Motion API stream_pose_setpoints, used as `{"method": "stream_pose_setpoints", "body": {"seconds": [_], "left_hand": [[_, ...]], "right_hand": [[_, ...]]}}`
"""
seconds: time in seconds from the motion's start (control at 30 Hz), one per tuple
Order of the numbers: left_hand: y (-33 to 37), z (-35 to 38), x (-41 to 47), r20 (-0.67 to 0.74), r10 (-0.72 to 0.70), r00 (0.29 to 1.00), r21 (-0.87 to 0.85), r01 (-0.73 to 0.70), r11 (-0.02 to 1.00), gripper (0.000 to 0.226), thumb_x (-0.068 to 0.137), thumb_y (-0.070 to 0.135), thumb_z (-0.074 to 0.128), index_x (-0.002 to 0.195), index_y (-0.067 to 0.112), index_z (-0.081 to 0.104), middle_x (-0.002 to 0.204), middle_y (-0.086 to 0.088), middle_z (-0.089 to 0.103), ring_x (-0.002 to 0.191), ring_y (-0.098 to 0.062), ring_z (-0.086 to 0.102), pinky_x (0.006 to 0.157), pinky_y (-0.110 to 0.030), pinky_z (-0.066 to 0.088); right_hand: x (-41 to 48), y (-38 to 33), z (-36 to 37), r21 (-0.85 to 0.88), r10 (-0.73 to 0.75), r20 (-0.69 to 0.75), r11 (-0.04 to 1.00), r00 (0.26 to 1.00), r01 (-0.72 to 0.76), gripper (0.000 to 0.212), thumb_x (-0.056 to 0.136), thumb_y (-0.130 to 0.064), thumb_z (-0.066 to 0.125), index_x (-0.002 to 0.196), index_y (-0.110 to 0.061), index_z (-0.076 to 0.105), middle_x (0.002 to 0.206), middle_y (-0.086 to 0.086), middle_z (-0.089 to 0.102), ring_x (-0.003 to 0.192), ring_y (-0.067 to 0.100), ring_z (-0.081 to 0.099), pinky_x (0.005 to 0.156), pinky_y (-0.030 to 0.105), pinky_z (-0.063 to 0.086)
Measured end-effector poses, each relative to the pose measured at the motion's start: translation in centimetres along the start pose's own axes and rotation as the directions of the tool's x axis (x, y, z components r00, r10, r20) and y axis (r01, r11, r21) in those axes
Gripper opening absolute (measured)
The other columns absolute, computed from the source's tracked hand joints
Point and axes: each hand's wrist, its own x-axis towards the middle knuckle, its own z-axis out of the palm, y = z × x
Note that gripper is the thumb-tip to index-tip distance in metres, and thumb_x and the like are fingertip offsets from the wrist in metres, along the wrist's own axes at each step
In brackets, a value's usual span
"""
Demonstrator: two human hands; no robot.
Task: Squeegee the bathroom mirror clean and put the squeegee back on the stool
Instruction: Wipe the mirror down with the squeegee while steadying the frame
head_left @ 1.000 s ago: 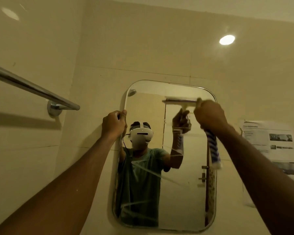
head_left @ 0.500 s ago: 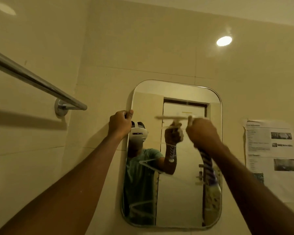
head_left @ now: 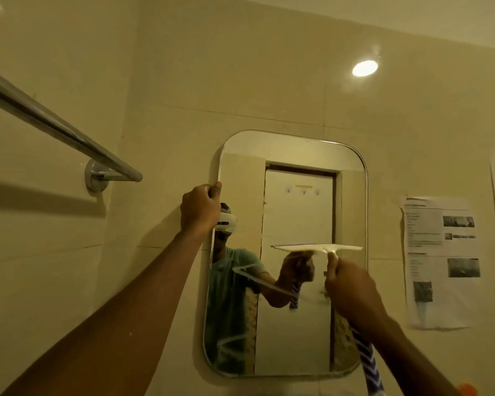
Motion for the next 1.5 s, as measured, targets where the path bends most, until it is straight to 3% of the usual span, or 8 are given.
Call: {"method": "stream_pose_setpoints", "body": {"seconds": [0.3,0.47,0.63,0.8,0.93,1.07,1.27,1.5], "left_hand": [[-1.2,0.1,-1.5,-0.033,0.042,0.999,0.065,-0.040,0.997,0.045,0.099,0.041,0.042,0.069,0.010,0.054,0.056,0.003,0.047,0.051,-0.008,0.043,0.044,-0.023,0.025],[-1.3,0.4,-1.7,-0.032,0.023,0.999,0.082,-0.020,0.996,0.048,0.098,0.045,0.041,0.070,0.009,0.056,0.057,0.003,0.048,0.052,-0.009,0.045,0.045,-0.024,0.026],[-1.1,0.3,-2.1,-0.036,0.011,0.999,0.058,-0.008,0.998,0.049,0.098,0.046,0.041,0.068,0.011,0.056,0.062,-0.004,0.055,0.062,-0.023,0.054,0.053,-0.028,0.032],[-1.4,0.3,-3.7,-0.027,-0.018,0.999,0.031,0.018,0.999,0.043,0.097,0.046,0.044,0.071,0.013,0.056,0.066,-0.002,0.055,0.060,-0.018,0.052,0.045,-0.021,0.030],[-2.2,0.2,-5.4,-0.012,-0.017,1.000,0.077,0.018,0.997,0.044,0.097,0.046,0.044,0.069,0.013,0.053,0.064,0.000,0.052,0.059,-0.014,0.048,0.045,-0.018,0.026],[-3.0,0.5,-6.8,-0.018,-0.014,1.000,0.081,0.015,0.997,0.044,0.098,0.044,0.043,0.076,0.010,0.058,0.073,-0.003,0.054,0.068,-0.017,0.050,0.046,-0.015,0.026],[-3.3,0.6,-7.6,-0.018,-0.052,0.998,0.044,0.053,0.998,0.048,0.099,0.044,0.040,0.078,0.006,0.061,0.075,-0.009,0.060,0.069,-0.021,0.054,0.049,-0.024,0.032],[-2.7,0.1,-8.4,0.019,-0.131,0.991,0.004,0.131,0.991,0.048,0.099,0.045,0.038,0.072,0.010,0.057,0.068,-0.002,0.055,0.057,-0.010,0.048,0.047,-0.023,0.030]], "right_hand": [[13.9,-5.2,-8.0,0.003,-0.103,-0.183,0.994,0.978,0.106,0.050,0.106,-0.037,0.026,0.071,-0.011,0.051,0.061,0.006,0.054,0.046,0.017,0.054,0.047,0.027,0.046],[8.9,-0.8,-3.4,0.121,-0.048,-0.135,0.991,0.990,0.064,0.046,0.105,-0.035,0.030,0.075,-0.012,0.055,0.058,0.003,0.054,0.044,0.013,0.048,0.042,0.025,0.044],[1.1,2.8,0.0,0.087,-0.012,-0.032,0.996,0.999,0.015,0.045,0.105,-0.038,0.030,0.075,-0.017,0.057,0.063,0.006,0.062,0.056,0.023,0.063,0.055,0.033,0.052],[6.0,0.5,-3.9,0.089,-0.028,-0.078,0.995,0.997,0.035,0.046,0.106,-0.031,0.032,0.072,-0.011,0.056,0.059,0.004,0.054,0.047,0.014,0.048,0.046,0.027,0.044],[8.7,0.1,-4.5,0.126,-0.008,-0.120,0.992,0.993,0.023,0.042,0.105,-0.031,0.034,0.073,-0.012,0.056,0.062,0.006,0.058,0.048,0.016,0.055,0.046,0.030,0.050],[3.0,4.2,-0.1,0.147,-0.019,-0.086,0.989,0.996,0.031,0.044,0.105,-0.036,0.031,0.073,-0.017,0.055,0.057,0.001,0.055,0.045,0.012,0.050,0.044,0.026,0.043],[-5.1,8.7,3.5,0.034,0.098,0.002,0.995,0.995,-0.098,0.041,0.105,-0.034,0.028,0.085,-0.014,0.058,0.066,0.004,0.063,0.057,0.015,0.062,0.055,0.036,0.055],[2.7,4.4,-2.2,0.138,-0.011,-0.077,0.990,0.997,0.022,0.045,0.106,-0.032,0.031,0.076,-0.010,0.057,0.064,0.009,0.057,0.052,0.018,0.050,0.054,0.037,0.049]]}}
